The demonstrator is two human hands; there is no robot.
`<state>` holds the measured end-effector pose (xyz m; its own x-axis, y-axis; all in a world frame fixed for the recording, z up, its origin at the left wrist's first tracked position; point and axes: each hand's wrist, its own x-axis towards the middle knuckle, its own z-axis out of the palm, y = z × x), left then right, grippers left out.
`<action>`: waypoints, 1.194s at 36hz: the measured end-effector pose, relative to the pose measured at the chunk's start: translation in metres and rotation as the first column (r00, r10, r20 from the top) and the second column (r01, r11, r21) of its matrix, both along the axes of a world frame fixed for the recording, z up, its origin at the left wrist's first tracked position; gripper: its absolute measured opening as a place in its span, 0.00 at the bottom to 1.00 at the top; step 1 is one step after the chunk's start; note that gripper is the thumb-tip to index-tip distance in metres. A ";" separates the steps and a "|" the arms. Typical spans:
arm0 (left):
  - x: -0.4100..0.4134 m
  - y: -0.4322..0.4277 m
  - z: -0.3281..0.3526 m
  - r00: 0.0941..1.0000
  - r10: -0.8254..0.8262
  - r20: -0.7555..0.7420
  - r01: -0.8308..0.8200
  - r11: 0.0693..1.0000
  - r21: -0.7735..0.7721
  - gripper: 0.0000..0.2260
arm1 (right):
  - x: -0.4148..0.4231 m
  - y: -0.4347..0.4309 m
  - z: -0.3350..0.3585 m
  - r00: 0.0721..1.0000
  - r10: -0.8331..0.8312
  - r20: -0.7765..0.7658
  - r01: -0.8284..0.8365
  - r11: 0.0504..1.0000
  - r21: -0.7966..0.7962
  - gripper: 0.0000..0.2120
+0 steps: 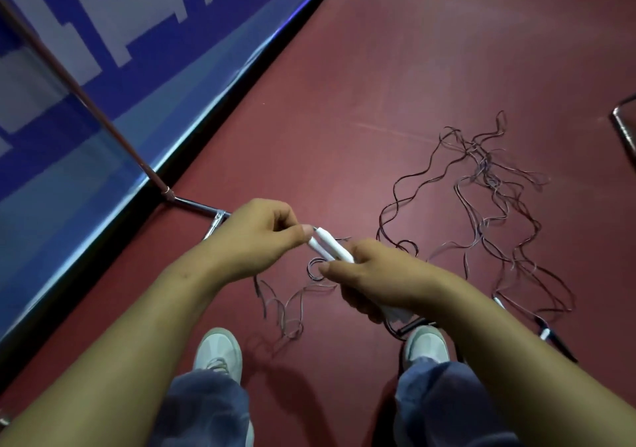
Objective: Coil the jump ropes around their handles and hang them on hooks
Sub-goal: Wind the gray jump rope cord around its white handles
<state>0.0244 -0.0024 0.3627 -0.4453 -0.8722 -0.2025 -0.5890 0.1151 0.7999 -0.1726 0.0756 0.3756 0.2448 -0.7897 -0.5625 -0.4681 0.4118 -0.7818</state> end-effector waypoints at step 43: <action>-0.081 0.054 0.020 0.984 -0.174 0.044 0.179 0.938 -0.296 0.08 | -0.009 -0.042 -0.008 0.413 -0.731 0.543 0.814 0.564 0.141 0.19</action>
